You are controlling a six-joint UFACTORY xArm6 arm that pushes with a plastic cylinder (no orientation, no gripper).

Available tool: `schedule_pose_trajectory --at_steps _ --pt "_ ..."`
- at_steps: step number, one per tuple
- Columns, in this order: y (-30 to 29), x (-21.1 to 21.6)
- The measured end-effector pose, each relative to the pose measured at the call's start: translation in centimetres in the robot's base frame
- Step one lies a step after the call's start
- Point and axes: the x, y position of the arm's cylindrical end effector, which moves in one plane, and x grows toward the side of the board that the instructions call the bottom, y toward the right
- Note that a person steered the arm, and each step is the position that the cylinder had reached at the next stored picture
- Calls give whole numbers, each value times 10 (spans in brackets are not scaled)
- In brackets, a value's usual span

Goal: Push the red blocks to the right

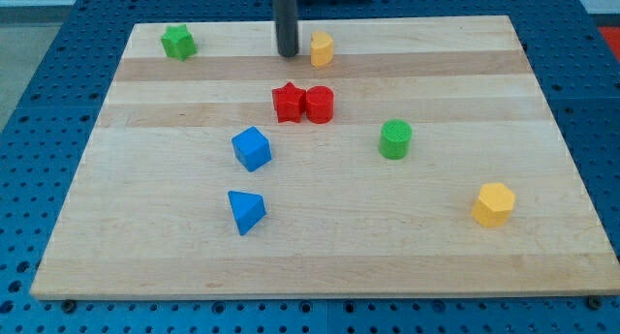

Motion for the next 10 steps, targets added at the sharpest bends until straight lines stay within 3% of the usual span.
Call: schedule_pose_trajectory --at_steps 5,9,10 --pt "-105 -5" --pt "-117 7" --pt "-88 23"
